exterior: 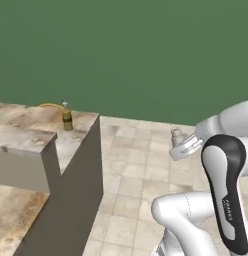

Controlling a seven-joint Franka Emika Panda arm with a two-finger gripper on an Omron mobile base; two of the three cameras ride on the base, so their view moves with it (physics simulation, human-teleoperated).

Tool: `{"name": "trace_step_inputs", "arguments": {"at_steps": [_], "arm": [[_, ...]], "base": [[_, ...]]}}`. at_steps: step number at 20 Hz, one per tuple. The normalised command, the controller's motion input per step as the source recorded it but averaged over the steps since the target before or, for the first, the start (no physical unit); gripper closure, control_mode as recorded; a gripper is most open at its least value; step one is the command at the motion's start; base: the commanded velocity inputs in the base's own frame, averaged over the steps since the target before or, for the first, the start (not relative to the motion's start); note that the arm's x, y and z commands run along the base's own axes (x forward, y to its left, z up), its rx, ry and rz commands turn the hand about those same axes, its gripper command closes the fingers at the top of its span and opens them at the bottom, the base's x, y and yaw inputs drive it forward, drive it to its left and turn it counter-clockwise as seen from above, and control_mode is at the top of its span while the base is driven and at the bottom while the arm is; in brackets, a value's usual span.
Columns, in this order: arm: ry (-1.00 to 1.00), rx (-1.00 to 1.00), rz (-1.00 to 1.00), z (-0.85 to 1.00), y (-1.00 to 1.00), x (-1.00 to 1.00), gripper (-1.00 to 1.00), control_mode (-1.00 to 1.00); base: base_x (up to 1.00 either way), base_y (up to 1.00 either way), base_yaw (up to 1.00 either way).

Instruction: Move the shaker and oil and vinegar bottle from the cabinet to the dining counter.

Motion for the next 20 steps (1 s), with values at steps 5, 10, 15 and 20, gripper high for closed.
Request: {"name": "trace_step_inputs", "arguments": {"at_steps": [5,10,15,20], "arm": [[0.0,0.0,0.0,0.0,0.0,0.0,1.0,1.0],[0.0,0.0,0.0,0.0,0.0,0.0,1.0,1.0],[0.0,0.0,0.0,0.0,0.0,0.0,1.0,1.0],[0.0,0.0,0.0,0.0,0.0,0.0,1.0,1.0]], "base": [[0.64,-0.7,0.23],[0.67,-0.65,0.25],[0.7,-0.57,0.3],[0.67,-0.55,0.35]]}}
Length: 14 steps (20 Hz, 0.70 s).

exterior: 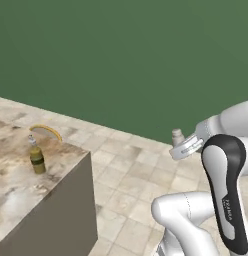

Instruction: Move the shaker and oil and vinegar bottle from the cabinet to the dining counter.

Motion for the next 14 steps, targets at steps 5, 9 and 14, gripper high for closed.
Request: {"name": "trace_step_inputs", "arguments": {"at_steps": [5,9,14], "arm": [[0.0,0.0,0.0,0.0,0.0,0.0,1.0,1.0],[0.0,0.0,0.0,0.0,0.0,0.0,1.0,1.0],[0.0,0.0,0.0,0.0,0.0,0.0,1.0,1.0]], "base": [[0.59,-0.57,0.4],[0.53,-0.54,0.44],[0.51,-0.49,0.46]]}}
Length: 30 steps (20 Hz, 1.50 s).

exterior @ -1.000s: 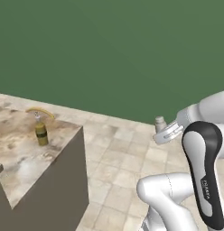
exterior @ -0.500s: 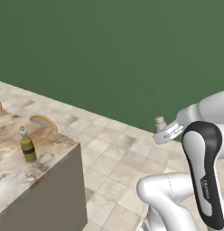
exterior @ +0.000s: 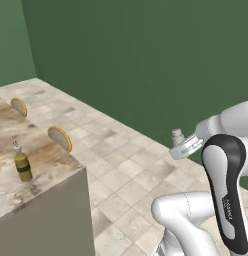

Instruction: Move the shaker and oil and vinegar bottle from the cabinet to the dining counter.

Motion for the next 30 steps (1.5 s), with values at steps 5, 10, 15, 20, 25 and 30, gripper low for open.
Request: {"name": "trace_step_inputs", "arguments": {"at_steps": [5,10,15,20,25,30], "arm": [[0.0,0.0,0.0,0.0,0.0,0.0,1.0,1.0],[0.0,0.0,0.0,0.0,0.0,0.0,1.0,1.0],[0.0,0.0,0.0,0.0,0.0,0.0,1.0,1.0],[0.0,0.0,0.0,0.0,0.0,0.0,1.0,1.0],[0.0,0.0,0.0,0.0,0.0,0.0,1.0,1.0],[0.0,0.0,0.0,0.0,0.0,0.0,1.0,1.0]], "base": [[0.52,-0.46,0.48],[0.45,-0.51,0.48],[0.47,-0.49,0.48],[0.56,-0.44,0.48],[0.6,-0.42,0.48],[0.5,-0.51,0.45]]}}
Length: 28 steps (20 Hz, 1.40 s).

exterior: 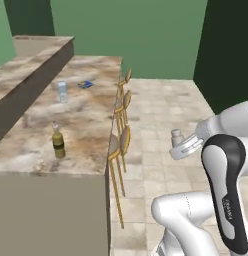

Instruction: Move the shaker and oil and vinegar bottle from the cabinet to the dining counter.

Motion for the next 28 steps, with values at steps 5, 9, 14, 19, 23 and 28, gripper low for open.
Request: {"name": "trace_step_inputs", "arguments": {"at_steps": [5,9,14,19,23,28], "arm": [[0.0,0.0,0.0,0.0,0.0,0.0,1.0,1.0],[0.0,0.0,0.0,0.0,0.0,0.0,1.0,1.0],[0.0,0.0,0.0,0.0,0.0,0.0,1.0,1.0],[0.0,0.0,0.0,0.0,0.0,0.0,1.0,1.0],[0.0,0.0,0.0,0.0,0.0,0.0,1.0,1.0],[0.0,0.0,0.0,0.0,0.0,0.0,1.0,1.0]], "base": [[0.28,-0.59,0.47],[0.25,-0.52,0.49],[0.29,-0.55,0.49],[0.15,-0.84,0.41],[0.18,-0.85,0.4],[0.3,-0.71,0.43]]}}
